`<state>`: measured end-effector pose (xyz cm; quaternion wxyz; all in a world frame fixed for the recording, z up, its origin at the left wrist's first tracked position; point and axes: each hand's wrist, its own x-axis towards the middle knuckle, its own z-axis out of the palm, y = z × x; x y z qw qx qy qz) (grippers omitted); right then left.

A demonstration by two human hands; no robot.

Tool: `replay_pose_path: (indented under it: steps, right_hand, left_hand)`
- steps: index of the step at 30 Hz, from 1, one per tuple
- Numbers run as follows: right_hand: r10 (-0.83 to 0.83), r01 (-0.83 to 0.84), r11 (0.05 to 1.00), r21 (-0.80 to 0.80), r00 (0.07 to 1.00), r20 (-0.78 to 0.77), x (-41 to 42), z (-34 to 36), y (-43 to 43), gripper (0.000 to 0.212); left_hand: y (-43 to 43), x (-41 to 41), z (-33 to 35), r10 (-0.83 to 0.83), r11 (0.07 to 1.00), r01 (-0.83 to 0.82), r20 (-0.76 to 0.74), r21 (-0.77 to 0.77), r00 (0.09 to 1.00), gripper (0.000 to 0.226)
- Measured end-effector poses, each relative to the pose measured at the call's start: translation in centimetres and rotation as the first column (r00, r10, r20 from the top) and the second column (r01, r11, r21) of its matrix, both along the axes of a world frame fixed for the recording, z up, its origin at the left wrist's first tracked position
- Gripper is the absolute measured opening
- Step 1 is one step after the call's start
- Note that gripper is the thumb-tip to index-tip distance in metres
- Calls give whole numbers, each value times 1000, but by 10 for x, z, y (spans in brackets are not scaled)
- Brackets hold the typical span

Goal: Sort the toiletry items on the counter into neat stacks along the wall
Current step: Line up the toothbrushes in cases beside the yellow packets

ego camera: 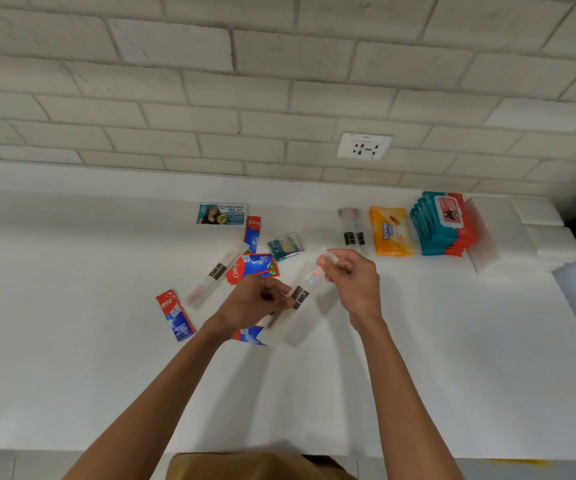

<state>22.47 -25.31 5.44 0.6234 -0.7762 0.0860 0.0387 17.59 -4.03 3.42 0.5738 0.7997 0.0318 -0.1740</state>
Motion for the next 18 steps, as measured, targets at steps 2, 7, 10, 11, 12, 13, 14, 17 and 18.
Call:
replay_pose_path:
  steps: [2, 7, 10, 11, 12, 13, 14, 17, 18]
  right_hand:
    - [29, -29, 1000, -2, 1000, 0, 6, -2, -21, 23]
    - [123, -122, 989, -88, 992, 3, 16, -11, -58, 22]
    - [156, -156, 982, -111, 988, -9, 21, -20, -74, 16]
    - [164, -164, 980, -116, 986, -9, 23, -23, -81, 14]
    - [174, -174, 976, -128, 985, -11, 23, -26, -82, 13]
    - [179, -178, 974, -141, 984, -8, 23, -28, -88, 12]
    - [179, -178, 973, -149, 984, -7, 24, -30, -91, 11]
    - [166, -167, 977, -133, 986, -19, 28, -36, -103, 8]
    - [168, -170, 977, -131, 986, -26, 28, -38, -105, 7]
  left_hand:
    - [-28, 7, -3, 31, 999, -31, -8, -28, 999, 21]
    - [-81, 21, -11, 162, 977, -171, -76, -129, 984, 23]
    - [-106, 28, -12, 199, 960, -212, -86, -184, 976, 19]
    - [-114, 31, -14, 212, 954, -226, -90, -197, 973, 17]
    - [-118, 33, -15, 226, 949, -240, -90, -204, 970, 15]
    - [-125, 36, -15, 240, 946, -253, -85, -204, 967, 14]
    - [-130, 39, -16, 254, 943, -266, -82, -200, 964, 13]
    - [-146, 47, -16, 301, 924, -312, -79, -222, 950, 11]
    - [-149, 48, -15, 320, 913, -331, -84, -238, 944, 10]
